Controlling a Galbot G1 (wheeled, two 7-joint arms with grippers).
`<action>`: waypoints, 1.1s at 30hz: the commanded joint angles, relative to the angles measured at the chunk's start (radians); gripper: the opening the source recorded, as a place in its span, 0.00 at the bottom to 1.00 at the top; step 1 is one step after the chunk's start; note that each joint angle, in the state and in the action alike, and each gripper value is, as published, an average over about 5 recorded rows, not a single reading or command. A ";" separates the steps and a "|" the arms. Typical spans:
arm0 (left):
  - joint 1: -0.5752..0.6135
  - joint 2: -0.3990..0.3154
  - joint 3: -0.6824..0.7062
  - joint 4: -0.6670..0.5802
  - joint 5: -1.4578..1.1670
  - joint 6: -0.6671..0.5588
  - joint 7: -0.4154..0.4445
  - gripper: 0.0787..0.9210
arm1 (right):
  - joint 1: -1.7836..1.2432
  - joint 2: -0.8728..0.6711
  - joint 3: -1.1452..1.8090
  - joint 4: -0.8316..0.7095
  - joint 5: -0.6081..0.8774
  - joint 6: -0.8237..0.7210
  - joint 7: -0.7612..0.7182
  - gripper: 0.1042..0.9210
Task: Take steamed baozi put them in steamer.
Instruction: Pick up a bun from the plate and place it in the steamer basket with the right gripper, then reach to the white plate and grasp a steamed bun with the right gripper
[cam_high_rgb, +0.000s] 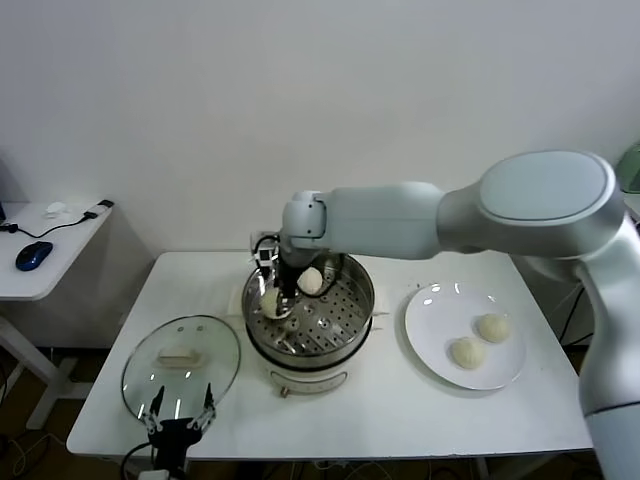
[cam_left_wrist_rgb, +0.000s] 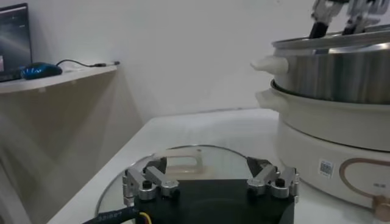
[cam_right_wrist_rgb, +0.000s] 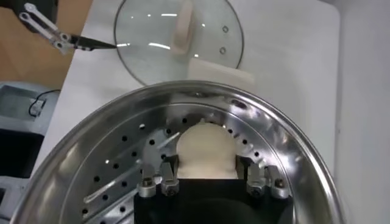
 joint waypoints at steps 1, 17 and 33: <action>0.001 -0.002 0.001 -0.002 0.000 0.002 0.000 0.88 | -0.059 0.038 0.025 -0.070 -0.031 0.014 -0.001 0.67; 0.006 -0.008 0.009 -0.015 0.013 0.007 0.004 0.88 | 0.424 -0.583 -0.170 0.209 -0.198 0.340 -0.403 0.88; 0.003 -0.006 0.002 -0.015 0.016 0.008 0.004 0.88 | 0.024 -1.008 -0.067 0.283 -0.617 0.295 -0.314 0.88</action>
